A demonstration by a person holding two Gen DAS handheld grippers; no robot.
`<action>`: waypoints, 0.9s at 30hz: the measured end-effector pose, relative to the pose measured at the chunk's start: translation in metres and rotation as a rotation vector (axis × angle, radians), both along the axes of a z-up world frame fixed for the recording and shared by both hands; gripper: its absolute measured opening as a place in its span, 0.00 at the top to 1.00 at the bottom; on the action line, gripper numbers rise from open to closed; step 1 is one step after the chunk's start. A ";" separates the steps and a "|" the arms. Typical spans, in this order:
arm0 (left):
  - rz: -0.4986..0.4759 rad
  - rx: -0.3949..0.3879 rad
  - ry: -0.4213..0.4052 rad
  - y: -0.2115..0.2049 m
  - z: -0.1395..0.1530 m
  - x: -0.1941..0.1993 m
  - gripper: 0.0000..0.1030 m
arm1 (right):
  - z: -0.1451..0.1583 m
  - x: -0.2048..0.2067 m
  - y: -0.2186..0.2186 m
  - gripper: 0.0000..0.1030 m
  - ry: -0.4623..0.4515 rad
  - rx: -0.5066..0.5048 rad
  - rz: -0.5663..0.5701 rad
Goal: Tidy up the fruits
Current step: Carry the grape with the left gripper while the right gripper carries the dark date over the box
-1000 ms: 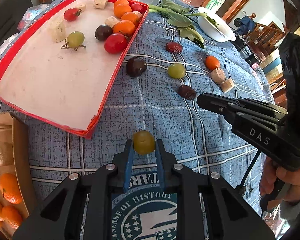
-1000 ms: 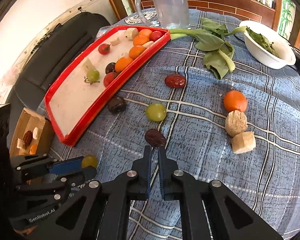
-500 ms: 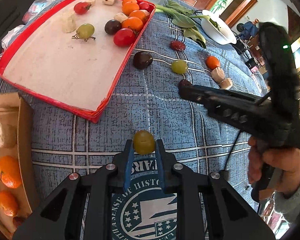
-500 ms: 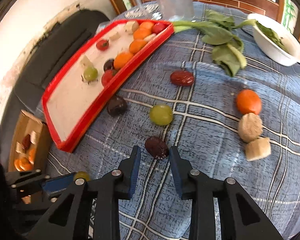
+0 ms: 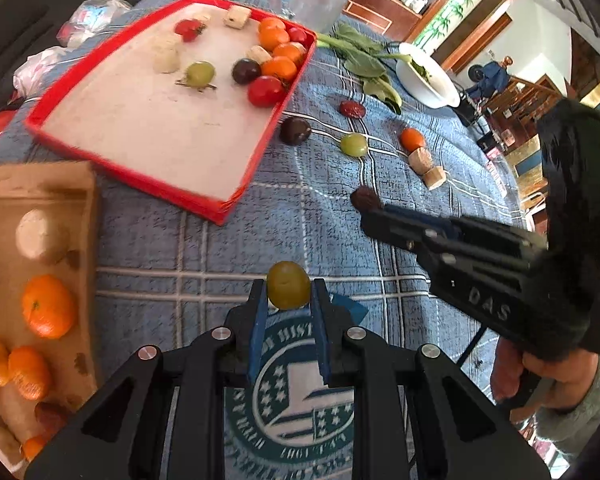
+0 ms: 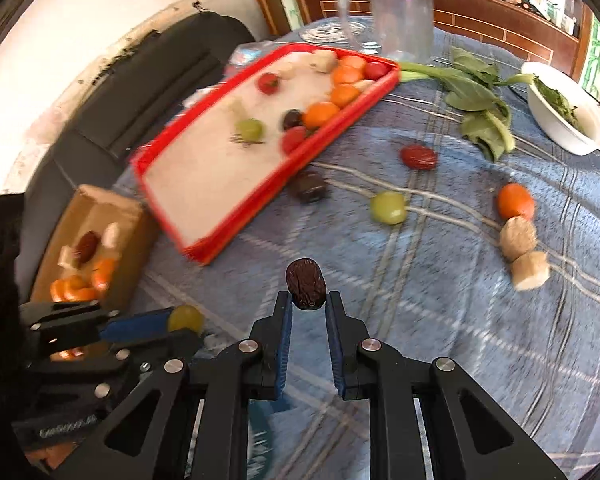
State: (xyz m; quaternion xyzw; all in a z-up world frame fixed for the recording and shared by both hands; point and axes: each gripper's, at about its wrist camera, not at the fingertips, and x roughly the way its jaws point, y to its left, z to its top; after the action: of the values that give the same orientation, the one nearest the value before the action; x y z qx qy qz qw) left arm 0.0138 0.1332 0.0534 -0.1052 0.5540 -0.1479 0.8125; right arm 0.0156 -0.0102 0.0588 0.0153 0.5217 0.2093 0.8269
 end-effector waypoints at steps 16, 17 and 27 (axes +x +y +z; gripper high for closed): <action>0.208 -0.001 -0.066 0.129 0.037 -0.079 0.81 | 0.036 -0.056 0.142 0.84 0.010 0.136 0.258; 0.225 0.005 -0.069 0.139 0.038 -0.083 0.81 | 0.036 -0.059 0.151 0.84 0.010 0.134 0.275; 0.317 0.078 -0.075 0.210 0.031 -0.101 0.81 | 0.032 -0.053 0.210 0.84 -0.001 0.083 0.313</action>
State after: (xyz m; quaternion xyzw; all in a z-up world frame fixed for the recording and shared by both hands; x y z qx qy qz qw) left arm -0.0869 0.3427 0.0843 -0.1541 0.5049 -0.0004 0.8493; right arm -0.0378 0.2002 0.0913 -0.0321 0.5083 0.3567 0.7832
